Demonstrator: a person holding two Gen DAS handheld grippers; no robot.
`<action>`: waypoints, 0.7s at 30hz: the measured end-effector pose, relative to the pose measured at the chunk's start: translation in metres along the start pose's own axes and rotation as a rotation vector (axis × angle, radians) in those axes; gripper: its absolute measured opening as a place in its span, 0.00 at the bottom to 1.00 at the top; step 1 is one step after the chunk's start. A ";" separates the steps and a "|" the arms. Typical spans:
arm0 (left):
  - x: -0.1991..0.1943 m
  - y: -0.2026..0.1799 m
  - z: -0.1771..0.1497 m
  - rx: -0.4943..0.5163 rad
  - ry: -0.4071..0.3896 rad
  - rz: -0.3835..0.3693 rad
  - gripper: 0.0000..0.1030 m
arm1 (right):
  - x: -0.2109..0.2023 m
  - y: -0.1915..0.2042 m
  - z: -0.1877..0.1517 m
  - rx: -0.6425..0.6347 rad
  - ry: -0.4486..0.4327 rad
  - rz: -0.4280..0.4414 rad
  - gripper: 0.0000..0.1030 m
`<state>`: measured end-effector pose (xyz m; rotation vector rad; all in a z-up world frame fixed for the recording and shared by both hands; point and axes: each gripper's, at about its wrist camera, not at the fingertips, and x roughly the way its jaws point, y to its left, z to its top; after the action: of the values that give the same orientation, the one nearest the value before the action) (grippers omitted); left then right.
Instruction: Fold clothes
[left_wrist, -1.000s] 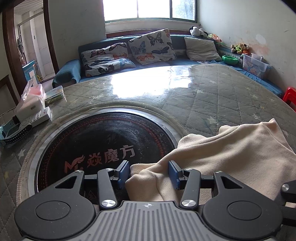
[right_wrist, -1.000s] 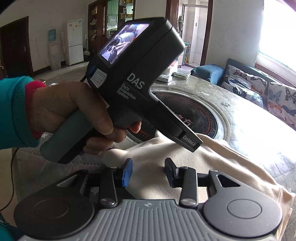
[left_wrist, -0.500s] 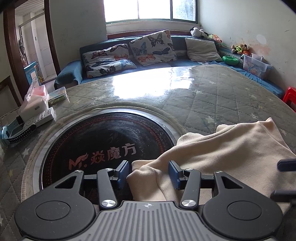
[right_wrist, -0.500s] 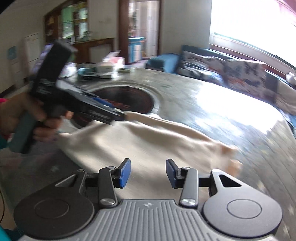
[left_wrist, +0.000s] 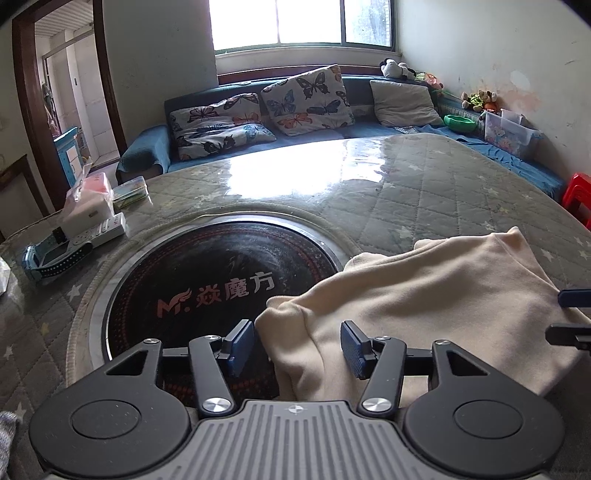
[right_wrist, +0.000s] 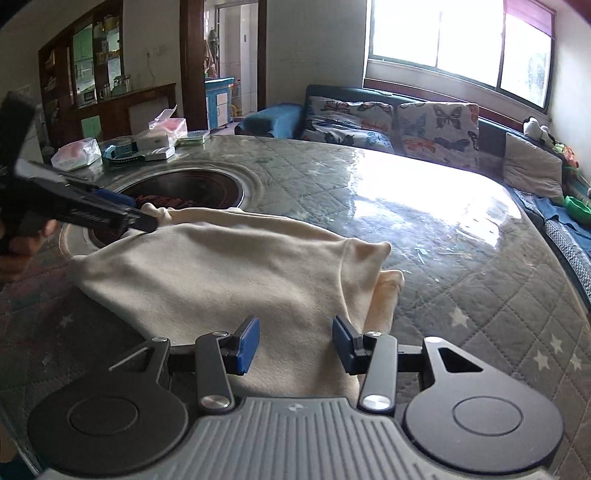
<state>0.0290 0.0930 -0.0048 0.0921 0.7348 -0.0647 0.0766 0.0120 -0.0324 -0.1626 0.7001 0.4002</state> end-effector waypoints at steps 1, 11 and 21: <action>-0.003 0.001 -0.002 -0.004 -0.001 0.002 0.55 | -0.002 -0.001 -0.001 0.006 -0.004 -0.001 0.43; -0.036 0.017 -0.038 -0.084 -0.006 -0.003 0.55 | -0.002 -0.002 -0.008 0.027 -0.001 -0.006 0.43; -0.038 0.022 -0.054 -0.125 0.009 -0.062 0.53 | 0.000 -0.005 -0.015 -0.012 0.025 -0.015 0.42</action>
<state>-0.0329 0.1218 -0.0174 -0.0496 0.7493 -0.0772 0.0697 0.0028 -0.0440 -0.1850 0.7211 0.3885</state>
